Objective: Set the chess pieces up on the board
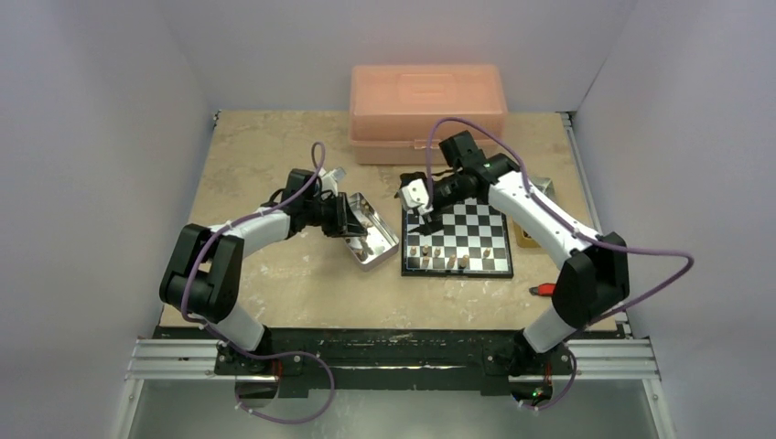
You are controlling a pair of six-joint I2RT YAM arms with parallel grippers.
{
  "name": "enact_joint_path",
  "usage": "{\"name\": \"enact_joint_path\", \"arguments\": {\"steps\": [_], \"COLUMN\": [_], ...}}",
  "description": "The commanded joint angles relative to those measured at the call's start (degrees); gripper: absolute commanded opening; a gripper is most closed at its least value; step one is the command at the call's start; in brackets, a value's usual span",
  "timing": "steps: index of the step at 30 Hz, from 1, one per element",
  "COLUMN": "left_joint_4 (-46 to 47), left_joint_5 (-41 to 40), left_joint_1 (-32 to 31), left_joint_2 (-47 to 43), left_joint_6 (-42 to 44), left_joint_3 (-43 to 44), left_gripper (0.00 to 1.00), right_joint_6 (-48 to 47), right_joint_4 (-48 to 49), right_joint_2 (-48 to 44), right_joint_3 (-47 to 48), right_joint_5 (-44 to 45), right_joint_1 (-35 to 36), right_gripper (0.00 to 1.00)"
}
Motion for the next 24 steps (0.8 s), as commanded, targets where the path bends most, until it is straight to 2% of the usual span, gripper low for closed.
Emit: {"name": "enact_joint_path", "arguments": {"steps": [1,10,16,24], "left_joint_4": [0.4,0.9,0.8,1.0], "left_joint_5": [6.1,9.7,10.8,11.5], "left_joint_1": [0.4,0.4,0.4,0.4], "left_joint_2": [-0.3,0.3,0.6,1.1], "left_joint_6": [2.4,-1.0,-1.2,-1.3], "left_joint_3": [-0.4,-0.8,-0.8,-0.7], "left_gripper": [0.00,0.00,0.00,0.00], "right_joint_6": [-7.1,-10.6,-7.8,-6.2], "right_joint_4": [4.4,5.7,8.8,11.5], "right_joint_2": [4.6,10.8,12.0,13.2], "right_joint_3": [6.6,6.7,6.0,4.5], "right_joint_5": [10.1,13.1,15.7,18.7], "right_joint_1": [5.1,12.9,14.0,15.0], "right_gripper": [0.85,0.73,0.62,0.53]}}
